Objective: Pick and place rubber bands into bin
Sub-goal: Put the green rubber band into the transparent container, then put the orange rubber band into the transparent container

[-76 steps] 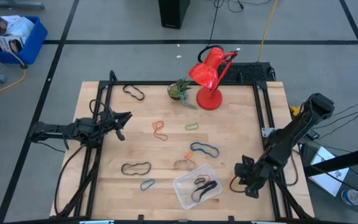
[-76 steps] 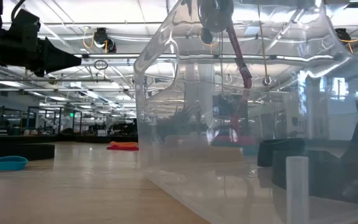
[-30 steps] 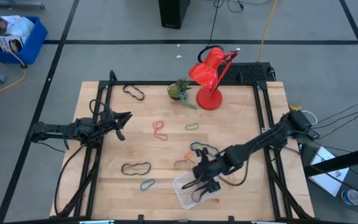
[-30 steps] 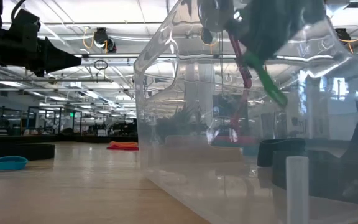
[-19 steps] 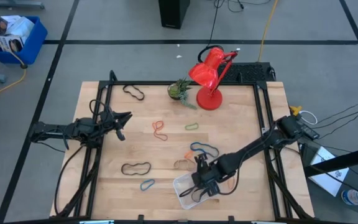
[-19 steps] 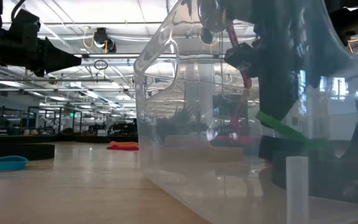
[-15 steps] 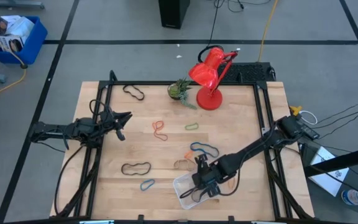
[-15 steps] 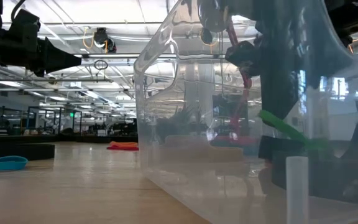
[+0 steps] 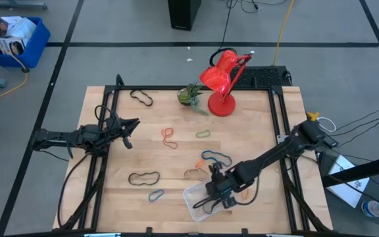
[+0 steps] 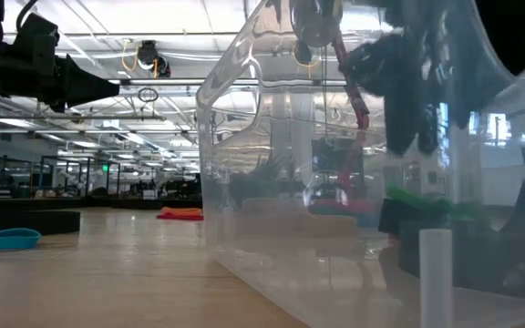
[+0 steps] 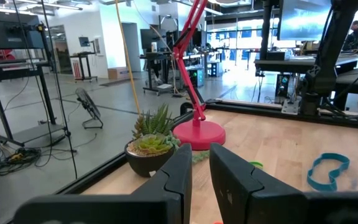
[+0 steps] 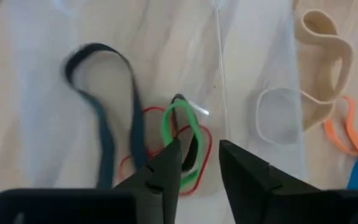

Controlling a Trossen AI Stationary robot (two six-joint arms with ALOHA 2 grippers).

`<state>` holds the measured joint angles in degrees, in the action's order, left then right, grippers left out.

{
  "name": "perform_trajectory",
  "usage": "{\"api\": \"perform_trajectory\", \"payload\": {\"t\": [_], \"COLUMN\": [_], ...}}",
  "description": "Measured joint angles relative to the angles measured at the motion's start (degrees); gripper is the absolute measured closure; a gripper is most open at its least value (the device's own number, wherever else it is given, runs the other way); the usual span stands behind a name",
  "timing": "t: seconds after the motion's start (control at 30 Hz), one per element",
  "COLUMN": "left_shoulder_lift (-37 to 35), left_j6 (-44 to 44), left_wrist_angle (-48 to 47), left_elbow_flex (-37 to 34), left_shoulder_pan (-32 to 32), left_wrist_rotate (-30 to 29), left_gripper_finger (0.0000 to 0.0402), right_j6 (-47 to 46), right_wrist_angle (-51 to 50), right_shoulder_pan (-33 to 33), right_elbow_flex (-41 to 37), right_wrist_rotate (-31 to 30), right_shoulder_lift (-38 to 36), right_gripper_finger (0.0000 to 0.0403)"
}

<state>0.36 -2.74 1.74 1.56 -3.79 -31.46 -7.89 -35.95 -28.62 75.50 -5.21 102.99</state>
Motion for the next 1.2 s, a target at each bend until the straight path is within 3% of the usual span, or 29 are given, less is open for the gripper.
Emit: {"api": "perform_trajectory", "payload": {"t": [0.13, 0.33, 0.67, 0.83, 1.2], "left_shoulder_lift": [0.0, 0.0, 0.0, 0.0, 0.0], "left_j6": [0.0, 0.0, 0.0, 0.0, 0.0], "left_wrist_angle": [0.0, 0.0, 0.0, 0.0, 0.0], "left_elbow_flex": [0.0, 0.0, 0.0, 0.0, 0.0], "left_shoulder_pan": [0.0, 0.0, 0.0, 0.0, 0.0], "left_wrist_rotate": [0.0, 0.0, 0.0, 0.0, 0.0], "left_gripper_finger": [0.0339, 0.0339, 0.0339, 0.0339, 0.0339], "right_j6": [-1.7, -12.2, -7.4, -5.6, -6.4], "right_wrist_angle": [-7.3, -9.9, -17.9, -14.4, 3.0], "right_shoulder_pan": [-0.1, -1.6, -6.8, -9.2, -10.1], "right_elbow_flex": [0.0, 0.0, -1.6, -9.6, -27.2], "right_wrist_rotate": [4.9, 5.5, 0.6, 0.7, 0.8], "right_shoulder_lift": [-6.2, -15.5, -18.9, -18.7, -18.7], "right_gripper_finger": [0.0283, 0.0281, 0.0288, 0.0289, 0.0289]}}
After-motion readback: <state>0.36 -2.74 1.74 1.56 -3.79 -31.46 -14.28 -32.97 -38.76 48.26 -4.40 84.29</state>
